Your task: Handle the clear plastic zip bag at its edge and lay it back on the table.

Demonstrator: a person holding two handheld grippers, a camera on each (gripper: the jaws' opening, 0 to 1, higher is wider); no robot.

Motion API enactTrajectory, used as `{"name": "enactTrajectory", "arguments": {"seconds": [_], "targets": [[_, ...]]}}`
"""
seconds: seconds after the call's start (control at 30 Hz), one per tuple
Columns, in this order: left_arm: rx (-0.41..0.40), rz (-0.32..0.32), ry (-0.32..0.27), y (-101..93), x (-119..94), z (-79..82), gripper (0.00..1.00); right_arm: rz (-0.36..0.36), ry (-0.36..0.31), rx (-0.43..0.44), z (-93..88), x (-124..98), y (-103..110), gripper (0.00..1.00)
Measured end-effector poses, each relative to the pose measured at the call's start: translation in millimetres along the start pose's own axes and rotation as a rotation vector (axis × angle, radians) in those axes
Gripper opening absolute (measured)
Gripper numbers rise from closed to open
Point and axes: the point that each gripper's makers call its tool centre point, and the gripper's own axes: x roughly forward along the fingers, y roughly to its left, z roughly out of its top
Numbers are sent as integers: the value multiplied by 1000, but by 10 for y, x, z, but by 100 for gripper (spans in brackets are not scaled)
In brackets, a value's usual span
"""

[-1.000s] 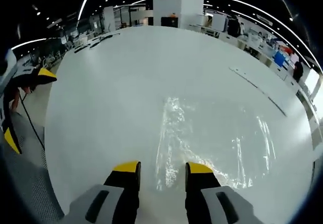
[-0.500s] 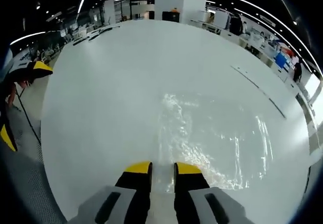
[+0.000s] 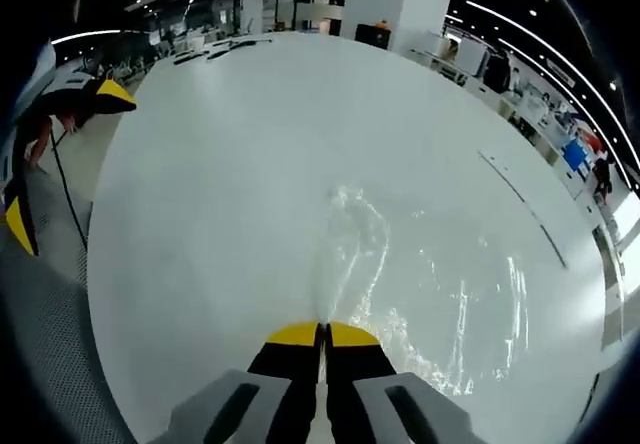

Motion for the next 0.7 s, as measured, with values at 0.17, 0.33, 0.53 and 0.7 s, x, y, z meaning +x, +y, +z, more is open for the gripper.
{"name": "enactTrajectory", "arguments": {"seconds": [0.17, 0.33, 0.53, 0.7], "targets": [[10, -10, 5, -31, 9, 13, 88, 16, -11, -78, 47, -88, 30, 0], [16, -18, 13, -35, 6, 13, 87, 17, -8, -210, 58, -152, 23, 0], [33, -26, 20, -75, 30, 25, 87, 23, -1, -313, 17, -233, 82, 0], [47, -35, 18, -95, 50, 45, 86, 4, 13, -432, -9, -323, 44, 0]]}}
